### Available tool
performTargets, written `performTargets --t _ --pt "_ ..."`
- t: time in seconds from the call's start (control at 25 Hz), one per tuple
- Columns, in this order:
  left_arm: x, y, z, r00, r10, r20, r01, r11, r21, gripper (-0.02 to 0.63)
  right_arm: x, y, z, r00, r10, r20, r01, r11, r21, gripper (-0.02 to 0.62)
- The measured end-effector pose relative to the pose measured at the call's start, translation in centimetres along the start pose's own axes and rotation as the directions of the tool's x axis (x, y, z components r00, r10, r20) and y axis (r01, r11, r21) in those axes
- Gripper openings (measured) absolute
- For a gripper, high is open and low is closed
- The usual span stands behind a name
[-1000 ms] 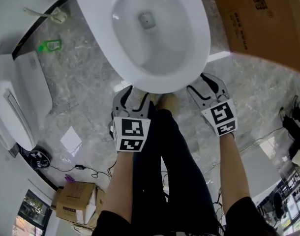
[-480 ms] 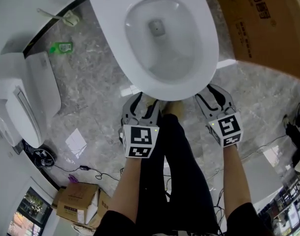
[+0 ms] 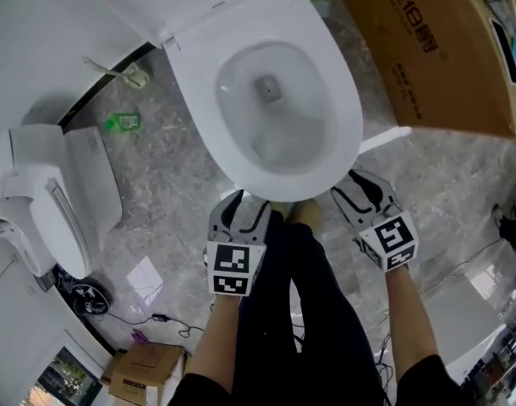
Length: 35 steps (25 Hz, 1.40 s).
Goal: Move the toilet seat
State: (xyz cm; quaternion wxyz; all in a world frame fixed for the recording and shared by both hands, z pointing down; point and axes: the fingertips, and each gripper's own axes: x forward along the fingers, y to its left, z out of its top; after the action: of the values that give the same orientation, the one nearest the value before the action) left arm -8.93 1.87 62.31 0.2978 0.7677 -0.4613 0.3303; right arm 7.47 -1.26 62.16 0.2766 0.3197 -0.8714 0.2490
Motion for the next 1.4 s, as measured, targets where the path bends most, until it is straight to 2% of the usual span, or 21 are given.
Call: performTargets --t 0.24,0.68,1.04,1.2,1.4 --pt "-1.8 -0.1 1.7 0.998 0.01 0.064 -0.007 0.999 -0.033 0.218 -1.4 0.5 2.1 0.997 0.014 0.078 -0.015 1.0 0.006 0.196" --pt "-6.6 0.4 7.5 0.983 0.046 0.18 -0.043 0.999 -0.016 0.209 -4.4 1.4 9.0 0.984 0.021 0.175 -0.022 1.0 0.003 0.201" --pt "-10.6 2.0 14.6 0.96 0.047 0.277 -0.037 0.998 -0.041 0.207 -6.9 1.3 17.3 0.966 0.01 0.258 -0.019 0.999 0.029 0.21" --pt "-12.6 3.0 17.9 0.943 0.085 0.323 -0.061 0.995 -0.085 0.194 -7.5 1.3 21.4 0.958 0.01 0.286 -0.028 0.998 0.058 0.21" --pt "-14.3 4.5 22.1 0.924 0.125 0.362 -0.096 0.991 -0.096 0.15 -7.4 0.9 26.4 0.951 0.009 0.309 -0.037 0.996 0.086 0.21"
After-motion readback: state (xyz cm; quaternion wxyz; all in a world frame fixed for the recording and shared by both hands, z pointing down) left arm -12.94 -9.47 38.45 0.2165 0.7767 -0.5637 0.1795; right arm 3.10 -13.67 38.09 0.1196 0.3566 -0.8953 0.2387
